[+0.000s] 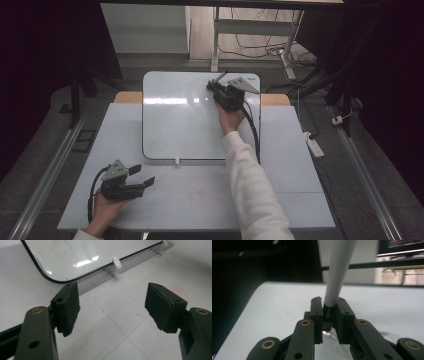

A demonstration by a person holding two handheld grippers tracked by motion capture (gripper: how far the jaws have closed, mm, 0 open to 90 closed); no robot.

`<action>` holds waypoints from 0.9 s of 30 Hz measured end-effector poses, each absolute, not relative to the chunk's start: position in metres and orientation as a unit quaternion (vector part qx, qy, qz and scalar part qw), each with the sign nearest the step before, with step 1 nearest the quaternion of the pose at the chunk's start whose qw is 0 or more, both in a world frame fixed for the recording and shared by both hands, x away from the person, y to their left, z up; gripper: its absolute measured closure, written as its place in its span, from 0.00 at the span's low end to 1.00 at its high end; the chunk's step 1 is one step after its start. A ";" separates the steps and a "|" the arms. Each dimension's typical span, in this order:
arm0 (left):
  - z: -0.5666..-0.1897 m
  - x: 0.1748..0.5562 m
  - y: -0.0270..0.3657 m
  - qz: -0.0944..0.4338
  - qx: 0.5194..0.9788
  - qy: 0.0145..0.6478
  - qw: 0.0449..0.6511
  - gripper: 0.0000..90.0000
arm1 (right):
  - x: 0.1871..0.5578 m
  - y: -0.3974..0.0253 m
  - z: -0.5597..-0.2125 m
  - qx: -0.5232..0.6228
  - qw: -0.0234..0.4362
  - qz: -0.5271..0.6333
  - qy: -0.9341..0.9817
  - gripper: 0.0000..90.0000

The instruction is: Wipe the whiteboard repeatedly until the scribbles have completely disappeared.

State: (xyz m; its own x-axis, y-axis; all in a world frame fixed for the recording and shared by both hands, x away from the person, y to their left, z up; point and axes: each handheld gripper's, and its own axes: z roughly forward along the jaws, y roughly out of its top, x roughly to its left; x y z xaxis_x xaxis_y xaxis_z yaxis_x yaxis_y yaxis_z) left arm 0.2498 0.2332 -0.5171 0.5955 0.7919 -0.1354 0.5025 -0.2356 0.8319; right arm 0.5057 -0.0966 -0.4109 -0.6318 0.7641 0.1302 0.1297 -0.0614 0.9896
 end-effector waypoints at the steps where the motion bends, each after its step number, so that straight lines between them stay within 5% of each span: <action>1: -0.517 0.250 0.233 0.160 0.770 0.420 0.453 0.32 | 0.507 -0.101 -0.410 0.355 0.250 0.640 0.634 0.86; 12: -0.517 0.250 0.232 0.159 0.771 0.419 0.452 0.32 | 0.496 -0.095 -0.419 0.322 0.241 0.623 0.671 0.86; 20: -0.517 0.251 0.233 0.159 0.770 0.420 0.453 0.32 | 0.511 -0.136 -0.403 0.374 0.264 0.636 0.621 0.86; 27: -0.517 0.250 0.233 0.159 0.771 0.420 0.452 0.32 | 0.502 -0.105 -0.413 0.329 0.238 0.626 0.666 0.86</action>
State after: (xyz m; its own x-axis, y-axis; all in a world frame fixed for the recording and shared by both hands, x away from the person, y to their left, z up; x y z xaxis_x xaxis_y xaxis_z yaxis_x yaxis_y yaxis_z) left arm 0.2505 0.2330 -0.5171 0.5966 0.7912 -0.1343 0.5039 -0.2390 0.8300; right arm 0.5018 -0.1049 -0.4127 -0.6696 0.7366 0.0952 0.1404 -0.0003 0.9901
